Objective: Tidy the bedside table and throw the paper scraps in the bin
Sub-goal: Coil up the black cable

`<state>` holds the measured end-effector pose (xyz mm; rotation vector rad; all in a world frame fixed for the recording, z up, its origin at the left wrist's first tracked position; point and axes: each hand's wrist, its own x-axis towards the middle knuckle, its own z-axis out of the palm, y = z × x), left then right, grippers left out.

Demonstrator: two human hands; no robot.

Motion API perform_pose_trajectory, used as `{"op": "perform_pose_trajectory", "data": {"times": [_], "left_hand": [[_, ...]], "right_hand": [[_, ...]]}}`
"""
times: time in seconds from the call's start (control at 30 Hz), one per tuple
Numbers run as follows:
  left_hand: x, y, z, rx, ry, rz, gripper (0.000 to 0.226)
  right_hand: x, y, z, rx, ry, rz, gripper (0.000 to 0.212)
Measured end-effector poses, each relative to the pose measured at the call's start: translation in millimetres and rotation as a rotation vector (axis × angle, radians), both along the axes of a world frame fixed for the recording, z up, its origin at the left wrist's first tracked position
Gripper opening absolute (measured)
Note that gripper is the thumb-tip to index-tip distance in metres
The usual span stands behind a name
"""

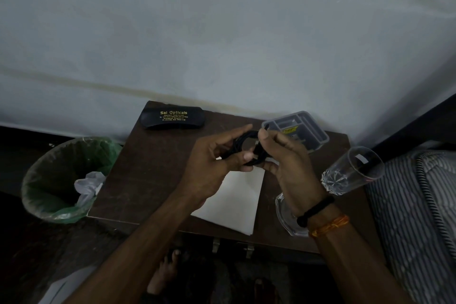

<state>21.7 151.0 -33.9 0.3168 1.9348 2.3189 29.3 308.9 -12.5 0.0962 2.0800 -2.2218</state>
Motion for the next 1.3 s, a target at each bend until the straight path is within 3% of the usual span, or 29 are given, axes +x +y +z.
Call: {"op": "perform_pose_trajectory", "data": {"times": [0.2,0.43,0.6,0.7,0.8,1.03,1.13,1.3], "left_hand": [[-2.6,-4.1,-2.3,-0.021,0.038,0.068,0.045],[-3.0,-3.6,-14.5,-0.268,0.148,0.13,0.04],[-6.5,-5.1,-21.4,-0.369,0.164,0.164,0.031],[-6.6,-3.6,-21.8,-0.417,0.186,0.165,0.029],[-7.7,-4.5,-22.8,-0.525,0.215,0.223,0.029],[-11.2,-8.7,-23.8,-0.535,0.081,0.306,0.024],[-16.1,-12.8,-25.1,-0.472,-0.048,0.368,0.027],[-27.0,-18.5,-31.9,-0.409,-0.226,0.387,0.033]], "right_hand": [[2.4,-1.8,0.8,0.097,-0.049,0.093,0.026],[0.7,0.4,1.1,0.202,-0.157,0.106,0.014],[3.4,-0.5,2.6,0.05,-0.33,0.175,0.017],[2.9,-0.1,2.3,0.024,-0.313,0.071,0.015],[1.7,1.6,2.6,0.002,-0.319,0.04,0.029],[-0.8,0.0,1.2,0.055,-0.335,0.124,0.038],[-3.6,-3.1,-3.4,0.061,-0.299,0.058,0.038],[-9.2,-5.1,-23.7,0.28,-0.147,-0.067,0.014]]}}
